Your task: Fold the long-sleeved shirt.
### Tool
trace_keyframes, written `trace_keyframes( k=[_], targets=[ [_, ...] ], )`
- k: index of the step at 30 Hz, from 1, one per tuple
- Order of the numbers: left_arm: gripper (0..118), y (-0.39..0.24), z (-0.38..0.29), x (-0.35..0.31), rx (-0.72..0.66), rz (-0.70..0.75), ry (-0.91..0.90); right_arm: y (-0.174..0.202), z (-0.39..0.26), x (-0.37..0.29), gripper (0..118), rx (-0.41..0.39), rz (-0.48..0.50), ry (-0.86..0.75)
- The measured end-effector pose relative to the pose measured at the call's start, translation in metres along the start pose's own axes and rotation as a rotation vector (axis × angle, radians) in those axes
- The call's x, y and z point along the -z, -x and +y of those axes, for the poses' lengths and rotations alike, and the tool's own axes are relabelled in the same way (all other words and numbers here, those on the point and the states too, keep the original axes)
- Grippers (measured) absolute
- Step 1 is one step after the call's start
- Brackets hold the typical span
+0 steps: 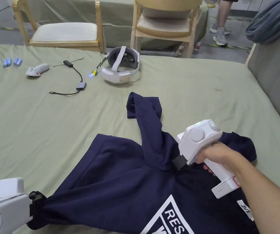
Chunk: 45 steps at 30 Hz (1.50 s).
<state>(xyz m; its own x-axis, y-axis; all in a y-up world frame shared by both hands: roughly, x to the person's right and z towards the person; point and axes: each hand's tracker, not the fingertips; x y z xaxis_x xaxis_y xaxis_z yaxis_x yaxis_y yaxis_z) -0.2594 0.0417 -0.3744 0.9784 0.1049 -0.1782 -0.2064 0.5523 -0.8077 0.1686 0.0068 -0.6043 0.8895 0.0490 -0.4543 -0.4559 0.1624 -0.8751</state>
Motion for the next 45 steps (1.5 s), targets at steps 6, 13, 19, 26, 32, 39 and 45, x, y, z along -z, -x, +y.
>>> trace_keyframes(
  k=[6,13,19,26,32,39,45],
  targets=[
    [12,-0.006,0.02,-0.02,0.023,-0.03,-0.077,-0.022,-0.014,-0.045,7,-0.008,0.12,-0.079],
    [12,-0.018,0.123,-0.072,0.086,-0.108,-0.283,-0.024,-0.038,-0.196,7,-0.02,0.031,-0.32],
    [12,-0.059,0.246,-0.135,0.19,-0.134,-0.501,-0.07,-0.03,-0.328,7,0.074,-0.032,-0.564],
    [12,-0.137,0.399,-0.226,0.274,-0.084,-0.757,-0.11,0.034,-0.459,7,0.12,-0.249,-0.777],
    [12,-0.177,0.483,-0.286,0.199,-0.112,-0.843,-0.123,0.069,-0.548,7,0.176,-0.374,-0.878],
    [12,-0.181,0.48,-0.274,0.191,-0.11,-0.848,-0.141,0.08,-0.535,7,0.237,-0.35,-0.898],
    [12,-0.165,0.419,-0.176,0.213,-0.096,-0.666,-0.145,0.076,-0.403,7,0.267,-0.234,-0.749]
  ],
)
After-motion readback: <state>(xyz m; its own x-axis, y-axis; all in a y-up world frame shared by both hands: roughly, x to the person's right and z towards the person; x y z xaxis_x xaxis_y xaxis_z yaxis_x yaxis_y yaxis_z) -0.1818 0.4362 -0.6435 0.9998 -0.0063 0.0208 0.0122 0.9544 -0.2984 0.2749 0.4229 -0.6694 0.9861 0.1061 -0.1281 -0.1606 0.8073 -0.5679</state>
